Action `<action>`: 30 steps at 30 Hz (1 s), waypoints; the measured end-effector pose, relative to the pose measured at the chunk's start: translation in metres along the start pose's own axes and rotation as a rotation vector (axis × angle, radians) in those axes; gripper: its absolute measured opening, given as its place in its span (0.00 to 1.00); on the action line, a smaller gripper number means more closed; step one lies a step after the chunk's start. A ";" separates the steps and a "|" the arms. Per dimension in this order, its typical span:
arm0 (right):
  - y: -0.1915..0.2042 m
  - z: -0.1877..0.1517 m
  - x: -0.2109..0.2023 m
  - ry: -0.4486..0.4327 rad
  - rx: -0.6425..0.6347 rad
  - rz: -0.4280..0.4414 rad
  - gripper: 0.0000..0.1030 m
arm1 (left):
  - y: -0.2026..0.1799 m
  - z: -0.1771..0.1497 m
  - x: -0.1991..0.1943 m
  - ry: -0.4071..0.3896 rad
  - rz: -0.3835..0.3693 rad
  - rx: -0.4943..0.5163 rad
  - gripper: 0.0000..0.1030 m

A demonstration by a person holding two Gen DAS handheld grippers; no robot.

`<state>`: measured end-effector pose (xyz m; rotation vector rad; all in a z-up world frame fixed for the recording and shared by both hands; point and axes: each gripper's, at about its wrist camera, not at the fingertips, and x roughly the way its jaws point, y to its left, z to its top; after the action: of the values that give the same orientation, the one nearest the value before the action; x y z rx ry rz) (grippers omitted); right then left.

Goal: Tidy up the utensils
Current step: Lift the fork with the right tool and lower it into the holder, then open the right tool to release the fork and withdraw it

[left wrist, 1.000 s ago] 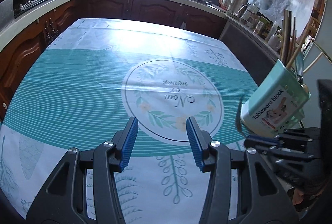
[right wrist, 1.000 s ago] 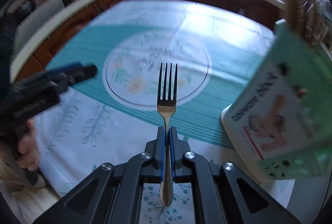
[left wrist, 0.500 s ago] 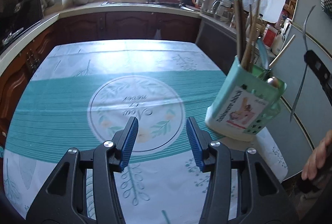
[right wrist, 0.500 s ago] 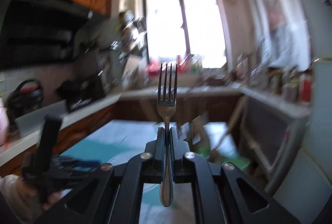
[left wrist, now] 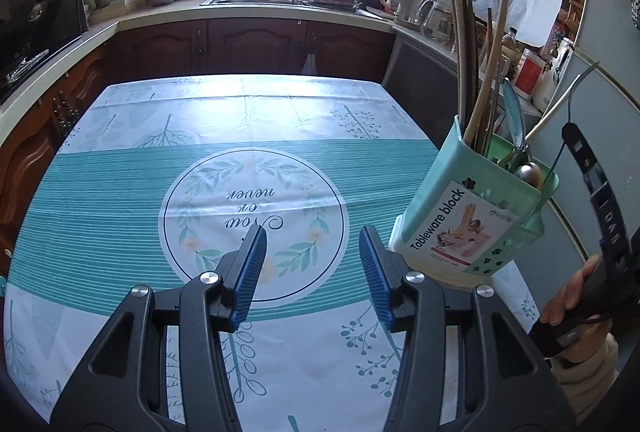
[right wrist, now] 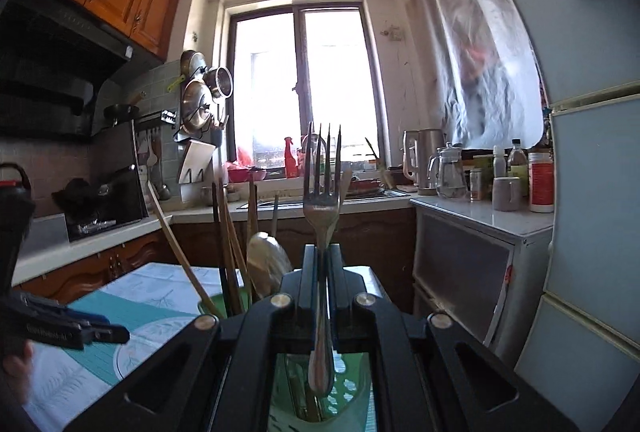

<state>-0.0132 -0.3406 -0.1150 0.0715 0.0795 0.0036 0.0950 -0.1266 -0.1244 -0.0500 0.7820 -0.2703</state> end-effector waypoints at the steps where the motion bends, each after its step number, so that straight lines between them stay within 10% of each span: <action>1: 0.001 -0.004 0.000 0.000 -0.019 -0.004 0.04 | 0.001 0.000 0.000 0.002 0.002 0.000 0.44; 11: 0.001 -0.027 -0.001 0.122 -0.042 0.029 0.06 | 0.009 -0.003 0.006 0.022 0.017 -0.006 0.44; 17: 0.012 -0.018 -0.017 0.095 -0.048 0.055 0.26 | 0.015 -0.007 0.002 0.032 0.016 -0.015 0.45; 30: 0.086 -0.006 -0.016 0.347 -0.009 0.291 0.26 | 0.027 -0.024 -0.046 -0.034 0.144 -0.033 0.78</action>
<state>-0.0292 -0.2540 -0.1131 0.0725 0.4149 0.3080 0.0533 -0.0870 -0.1138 -0.0290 0.7525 -0.1200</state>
